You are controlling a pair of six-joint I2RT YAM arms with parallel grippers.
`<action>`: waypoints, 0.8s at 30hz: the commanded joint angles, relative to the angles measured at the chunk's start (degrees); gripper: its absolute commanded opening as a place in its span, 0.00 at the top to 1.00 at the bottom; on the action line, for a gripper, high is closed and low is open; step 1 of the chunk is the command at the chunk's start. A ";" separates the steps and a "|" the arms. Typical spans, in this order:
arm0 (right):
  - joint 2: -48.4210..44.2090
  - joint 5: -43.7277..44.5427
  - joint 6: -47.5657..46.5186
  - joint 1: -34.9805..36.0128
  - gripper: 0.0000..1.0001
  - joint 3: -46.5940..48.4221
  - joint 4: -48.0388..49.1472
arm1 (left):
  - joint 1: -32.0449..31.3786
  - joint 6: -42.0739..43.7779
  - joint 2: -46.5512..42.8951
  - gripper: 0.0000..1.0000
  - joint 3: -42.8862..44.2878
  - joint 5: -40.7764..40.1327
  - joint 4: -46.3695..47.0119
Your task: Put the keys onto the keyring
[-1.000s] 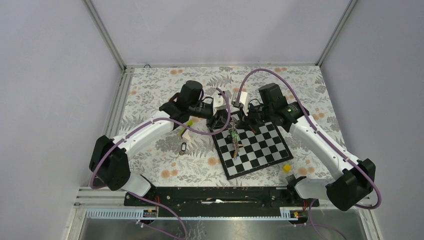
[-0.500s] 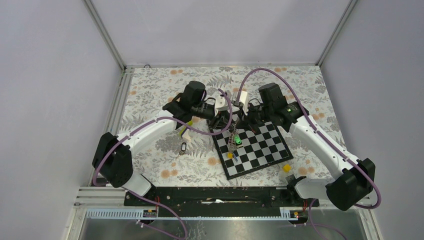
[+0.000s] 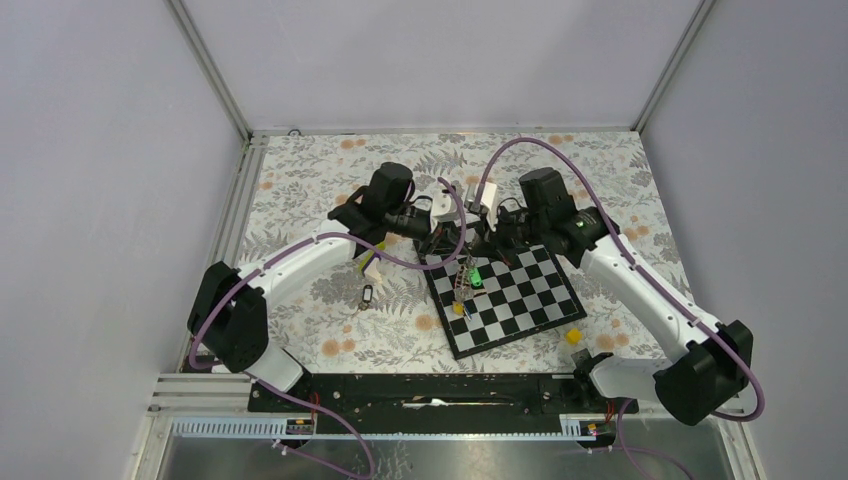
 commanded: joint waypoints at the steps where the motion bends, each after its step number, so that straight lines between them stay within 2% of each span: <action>1: -2.51 -0.26 0.47 0.42 1.00 -0.56 3.28 | -0.13 -0.13 -0.95 0.98 0.82 2.98 3.60; 4: -3.59 -0.13 0.98 -0.49 0.97 -1.31 4.17 | 0.45 -2.34 -1.84 1.00 0.31 4.51 4.83; 10: -7.76 -7.79 5.63 -6.25 0.70 -4.30 9.63 | 2.55 -13.07 -3.87 1.00 -1.28 8.14 12.47; 13: -9.22 -12.11 6.62 -7.68 0.56 -4.66 10.86 | 2.95 -20.53 -4.36 1.00 -2.82 10.24 19.80; 15: -9.56 -14.72 7.35 -8.13 0.55 -4.96 11.82 | 3.07 -27.43 -4.68 1.00 -5.16 11.34 27.26; 19: -9.45 -18.66 8.64 -8.59 0.54 -5.04 13.03 | 3.21 -44.00 -4.88 1.00 -12.48 11.64 48.24; 21: -9.26 -20.01 9.08 -8.66 0.55 -5.28 13.54 | 3.25 -49.20 -4.63 1.00 -14.86 10.70 55.99; 24: -9.10 -20.68 9.17 -8.66 0.56 -5.74 14.02 | 3.26 -50.59 -4.44 1.00 -15.39 9.94 57.63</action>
